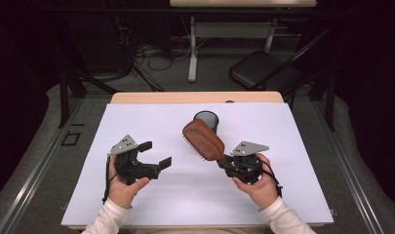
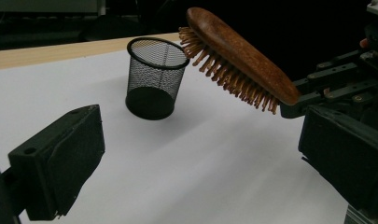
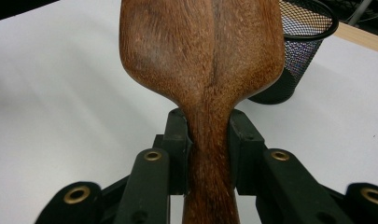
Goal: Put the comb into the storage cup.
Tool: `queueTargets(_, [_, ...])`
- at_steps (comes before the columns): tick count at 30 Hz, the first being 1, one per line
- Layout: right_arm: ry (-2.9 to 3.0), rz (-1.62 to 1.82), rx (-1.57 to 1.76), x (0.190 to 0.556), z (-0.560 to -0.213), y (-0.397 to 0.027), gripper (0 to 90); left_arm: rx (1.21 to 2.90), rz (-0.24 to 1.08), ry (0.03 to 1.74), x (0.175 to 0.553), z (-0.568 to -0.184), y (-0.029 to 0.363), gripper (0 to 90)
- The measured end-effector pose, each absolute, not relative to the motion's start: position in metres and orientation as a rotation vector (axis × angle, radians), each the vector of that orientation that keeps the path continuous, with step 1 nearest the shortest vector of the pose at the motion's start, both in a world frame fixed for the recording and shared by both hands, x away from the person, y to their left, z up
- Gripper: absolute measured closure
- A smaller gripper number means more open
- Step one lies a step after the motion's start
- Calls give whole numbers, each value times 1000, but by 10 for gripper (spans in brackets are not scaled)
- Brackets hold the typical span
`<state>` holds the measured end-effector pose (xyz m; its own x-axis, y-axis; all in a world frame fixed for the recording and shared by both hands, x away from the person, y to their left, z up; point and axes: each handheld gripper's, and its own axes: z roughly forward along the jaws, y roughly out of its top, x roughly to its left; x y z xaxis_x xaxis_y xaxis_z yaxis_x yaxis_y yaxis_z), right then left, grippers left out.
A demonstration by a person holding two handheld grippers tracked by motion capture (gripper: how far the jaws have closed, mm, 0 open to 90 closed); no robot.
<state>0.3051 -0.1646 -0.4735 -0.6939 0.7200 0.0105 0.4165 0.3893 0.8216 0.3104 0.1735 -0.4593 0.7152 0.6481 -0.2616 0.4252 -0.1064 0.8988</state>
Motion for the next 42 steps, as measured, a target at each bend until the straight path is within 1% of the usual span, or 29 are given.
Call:
queueTargets(7, [2302,1216,980,305,-474,-163,723,1737,187,852,315,-452,168,15])
queueTargets(11, [2303,1218,976,304,-474,-162,723,1715,131,859,321,-447,166,18])
queueTargets(19, [2286,1227,972,303,-474,-162,723,1684,83,877,332,-439,162,40])
queueTargets(27, [2277,1222,968,303,-475,-160,723,1640,8,892,341,-435,154,42])
queueTargets(33, [2274,1218,958,302,-475,-159,723,1613,-58,919,348,-435,145,70])
queueTargets(42, [2263,1222,955,301,-475,-158,723,1614,-91,946,355,-438,136,111])
